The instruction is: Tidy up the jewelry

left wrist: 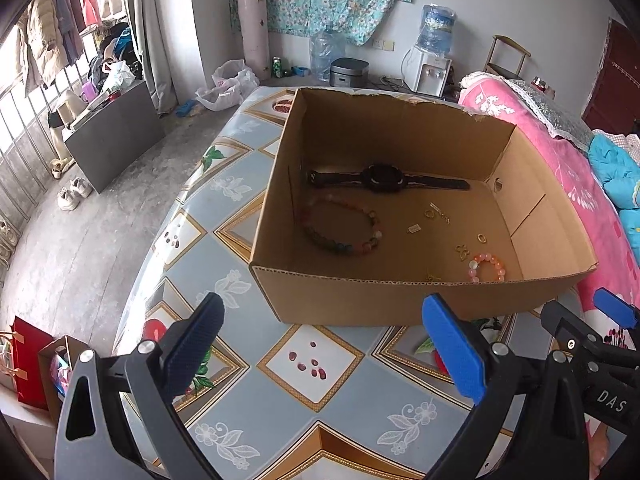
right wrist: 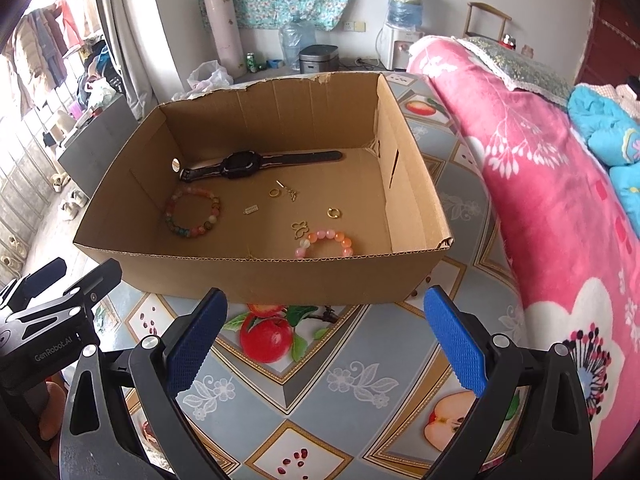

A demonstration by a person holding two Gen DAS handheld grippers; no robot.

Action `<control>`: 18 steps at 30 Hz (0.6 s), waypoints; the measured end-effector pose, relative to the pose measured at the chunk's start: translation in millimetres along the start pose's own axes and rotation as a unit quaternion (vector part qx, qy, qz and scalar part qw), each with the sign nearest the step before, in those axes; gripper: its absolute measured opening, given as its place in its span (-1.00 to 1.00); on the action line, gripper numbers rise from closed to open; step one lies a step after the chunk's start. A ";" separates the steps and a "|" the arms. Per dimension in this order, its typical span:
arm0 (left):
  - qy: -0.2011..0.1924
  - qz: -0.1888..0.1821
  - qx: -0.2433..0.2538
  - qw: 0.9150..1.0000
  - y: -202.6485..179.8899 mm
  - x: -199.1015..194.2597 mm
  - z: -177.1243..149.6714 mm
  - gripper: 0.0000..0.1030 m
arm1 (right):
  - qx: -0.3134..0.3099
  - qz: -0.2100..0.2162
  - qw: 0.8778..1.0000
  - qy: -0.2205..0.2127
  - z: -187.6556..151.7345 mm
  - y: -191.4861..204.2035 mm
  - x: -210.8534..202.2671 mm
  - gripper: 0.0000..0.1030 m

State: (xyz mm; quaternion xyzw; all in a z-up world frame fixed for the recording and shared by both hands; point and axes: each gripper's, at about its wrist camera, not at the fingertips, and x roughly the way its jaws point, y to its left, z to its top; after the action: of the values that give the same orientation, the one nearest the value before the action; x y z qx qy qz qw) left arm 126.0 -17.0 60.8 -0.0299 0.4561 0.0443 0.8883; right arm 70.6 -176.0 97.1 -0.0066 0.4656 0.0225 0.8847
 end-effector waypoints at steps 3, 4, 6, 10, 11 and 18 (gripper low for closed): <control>0.003 -0.002 0.000 1.000 0.6 1.5 -0.6 0.89 | -0.001 -0.001 1.000 0.001 0.5 0.4 0.2 0.84; 0.005 -0.003 0.000 1.000 0.6 2.0 -1.1 0.89 | -0.001 -0.001 1.000 0.001 0.4 0.3 0.0 0.84; 0.008 -0.004 0.000 1.000 1.3 3.5 -1.8 0.89 | -0.001 0.000 1.000 0.000 0.5 0.1 -0.1 0.84; 0.009 -0.007 -0.001 1.000 1.9 4.5 -1.7 0.89 | -0.002 -0.001 1.000 -0.001 0.9 -0.1 -0.3 0.84; 0.009 -0.008 -0.001 1.000 2.4 4.8 -1.7 0.89 | -0.002 -0.002 1.000 -0.001 1.0 0.2 -0.5 0.84; 0.014 -0.010 -0.001 1.000 2.8 7.2 -2.6 0.89 | -0.001 -0.001 1.000 0.001 0.8 0.1 -0.1 0.84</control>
State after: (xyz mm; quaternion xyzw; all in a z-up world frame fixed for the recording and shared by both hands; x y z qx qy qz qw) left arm 127.7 -14.1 53.4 -0.0360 0.4679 0.0355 0.8823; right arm 71.2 -175.9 97.6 -0.0076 0.4664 0.0219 0.8843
